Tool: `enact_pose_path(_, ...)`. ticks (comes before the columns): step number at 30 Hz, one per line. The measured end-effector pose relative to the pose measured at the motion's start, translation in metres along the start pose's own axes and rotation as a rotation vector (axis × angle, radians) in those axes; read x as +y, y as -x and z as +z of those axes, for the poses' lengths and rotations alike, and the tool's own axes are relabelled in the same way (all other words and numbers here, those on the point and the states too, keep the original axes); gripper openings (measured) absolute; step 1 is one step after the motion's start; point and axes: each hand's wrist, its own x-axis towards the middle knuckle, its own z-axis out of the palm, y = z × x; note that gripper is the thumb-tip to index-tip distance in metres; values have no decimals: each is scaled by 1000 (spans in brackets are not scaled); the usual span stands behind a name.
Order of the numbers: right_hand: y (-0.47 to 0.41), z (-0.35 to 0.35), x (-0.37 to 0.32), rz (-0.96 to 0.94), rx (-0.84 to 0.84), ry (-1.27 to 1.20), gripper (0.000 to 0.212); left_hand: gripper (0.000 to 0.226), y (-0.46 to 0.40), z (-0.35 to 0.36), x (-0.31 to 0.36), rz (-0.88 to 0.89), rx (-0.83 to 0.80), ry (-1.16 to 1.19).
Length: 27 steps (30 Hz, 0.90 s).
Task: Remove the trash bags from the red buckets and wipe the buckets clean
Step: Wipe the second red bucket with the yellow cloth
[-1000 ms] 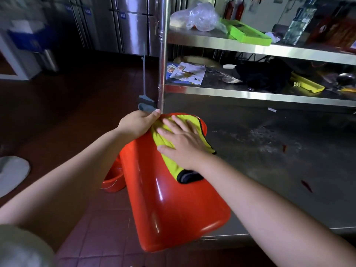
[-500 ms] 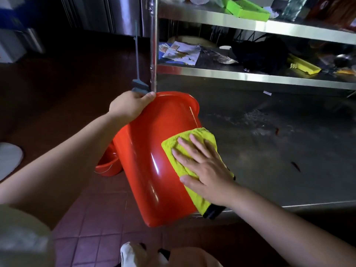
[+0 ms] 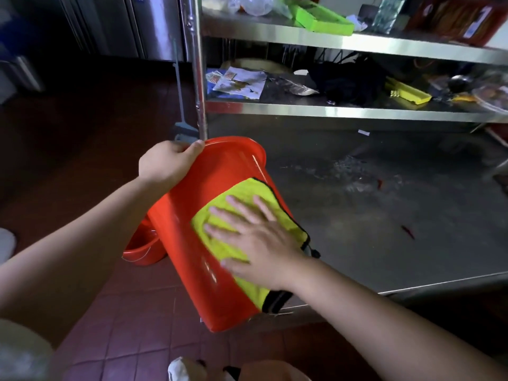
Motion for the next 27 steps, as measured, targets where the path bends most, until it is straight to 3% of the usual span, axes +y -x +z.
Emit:
enact_pose_path(8,-23,8,59,592,54,-773,56,55,20,-6,-25,-65,68,121)
enact_pose_path(10,-37,5,64,692,39,-823,56,48,23,-6,-25,-76,70,141)
enact_pose_path(14,-62,-7,57,672,-58,-484,63,43,28,-2,-24,-105,91,168)
enact_pose_path(18,-75,-12,23,448,-53,-104,68,48,23,4,-13,-113,77,166)
enact_pose_path(21,-75,-6,-7,195,-20,155,60,49,18,10,-3,-88,36,160)
enact_pose_path(24,-75,-5,-3,138,16,179,55,53,18,14,-3,-107,31,244)
enact_pose_path(27,-76,-7,21,250,14,103,60,55,24,18,-6,-107,49,309)
